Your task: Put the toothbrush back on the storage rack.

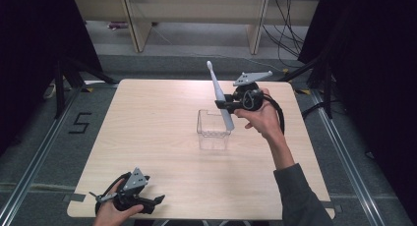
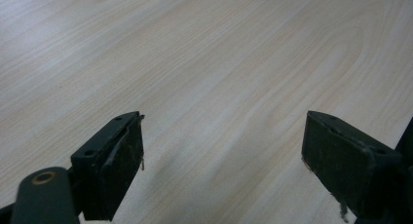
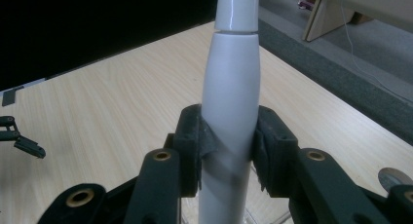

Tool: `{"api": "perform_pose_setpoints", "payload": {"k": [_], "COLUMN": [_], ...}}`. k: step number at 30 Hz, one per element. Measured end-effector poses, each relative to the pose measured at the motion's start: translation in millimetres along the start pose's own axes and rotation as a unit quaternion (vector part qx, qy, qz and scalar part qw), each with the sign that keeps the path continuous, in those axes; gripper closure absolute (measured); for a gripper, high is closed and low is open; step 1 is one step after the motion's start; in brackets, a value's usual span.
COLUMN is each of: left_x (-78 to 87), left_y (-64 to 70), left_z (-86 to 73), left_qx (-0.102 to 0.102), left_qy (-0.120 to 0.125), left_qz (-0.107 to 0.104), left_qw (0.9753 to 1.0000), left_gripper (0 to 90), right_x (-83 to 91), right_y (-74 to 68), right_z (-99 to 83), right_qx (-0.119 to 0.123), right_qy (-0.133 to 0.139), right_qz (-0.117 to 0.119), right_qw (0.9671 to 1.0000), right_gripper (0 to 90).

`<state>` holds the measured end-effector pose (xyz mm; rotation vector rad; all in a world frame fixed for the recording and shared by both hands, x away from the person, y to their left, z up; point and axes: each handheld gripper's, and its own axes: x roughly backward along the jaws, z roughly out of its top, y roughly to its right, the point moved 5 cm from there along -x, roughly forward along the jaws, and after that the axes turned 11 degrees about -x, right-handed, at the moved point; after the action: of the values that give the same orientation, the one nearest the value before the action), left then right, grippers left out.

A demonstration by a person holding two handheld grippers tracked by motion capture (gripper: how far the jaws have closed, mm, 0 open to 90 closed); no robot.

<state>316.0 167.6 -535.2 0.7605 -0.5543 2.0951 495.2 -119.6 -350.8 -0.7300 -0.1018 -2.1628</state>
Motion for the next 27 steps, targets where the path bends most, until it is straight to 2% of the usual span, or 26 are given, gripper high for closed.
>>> {"api": "perform_pose_setpoints", "payload": {"k": [2,3,6,7,10,11,13,16,20,23,27], "left_x": [0.2,0.1,0.1,0.1,0.2,-0.1,-0.2,-0.3,0.1,-0.3,0.3], "left_y": [-0.2,-0.5,-0.5,-0.5,-0.6,0.6,0.8,0.8,-0.7,0.7,-0.6], "left_z": [0.2,0.3,0.3,0.3,0.3,0.5,0.6,0.4,0.2,0.4,0.1], "left_qx": [-0.001,-0.003,-0.003,-0.003,-0.003,0.002,0.002,0.004,-0.003,0.004,-0.002], "left_qy": [0.001,0.001,0.001,0.0,0.0,0.002,0.002,0.002,0.001,0.003,0.0], "left_qz": [0.002,0.003,0.003,0.002,0.002,0.0,-0.001,0.0,0.003,-0.001,0.002], "left_qw": [1.0,1.0,1.0,1.0,1.0,1.0,1.0,1.0,1.0,1.0,1.0], "left_gripper": [14.7,14.7,14.7,14.7,14.7,14.7,14.8,14.7,14.7,14.7,14.7], "right_x": [-3.7,-4.9,-10.5,-12.3,-15.4,-16.6,-19.2,-22.9,-29.4,-33.8,-38.6], "right_y": [-0.2,-1.6,-0.3,2.4,2.8,4.5,5.6,5.3,8.1,9.6,9.6], "right_z": [1.9,1.3,0.8,1.5,1.3,2.3,2.7,1.4,1.3,0.4,-1.9], "right_qx": [0.007,-0.002,-0.007,0.002,-0.011,-0.004,-0.006,-0.015,-0.01,-0.006,-0.017], "right_qy": [-0.004,-0.009,-0.012,-0.009,-0.009,-0.005,-0.001,-0.011,-0.011,-0.013,-0.021], "right_qz": [0.002,0.003,0.003,-0.001,0.004,0.005,0.001,0.003,-0.002,-0.004,-0.005], "right_qw": [1.0,1.0,0.9999,1.0,0.9999,1.0,1.0,0.9998,0.9999,0.9999,0.9996], "right_gripper": [66.5,66.5,66.5,66.5,66.5,66.5,66.5,66.5,66.5,66.5,66.5]}}
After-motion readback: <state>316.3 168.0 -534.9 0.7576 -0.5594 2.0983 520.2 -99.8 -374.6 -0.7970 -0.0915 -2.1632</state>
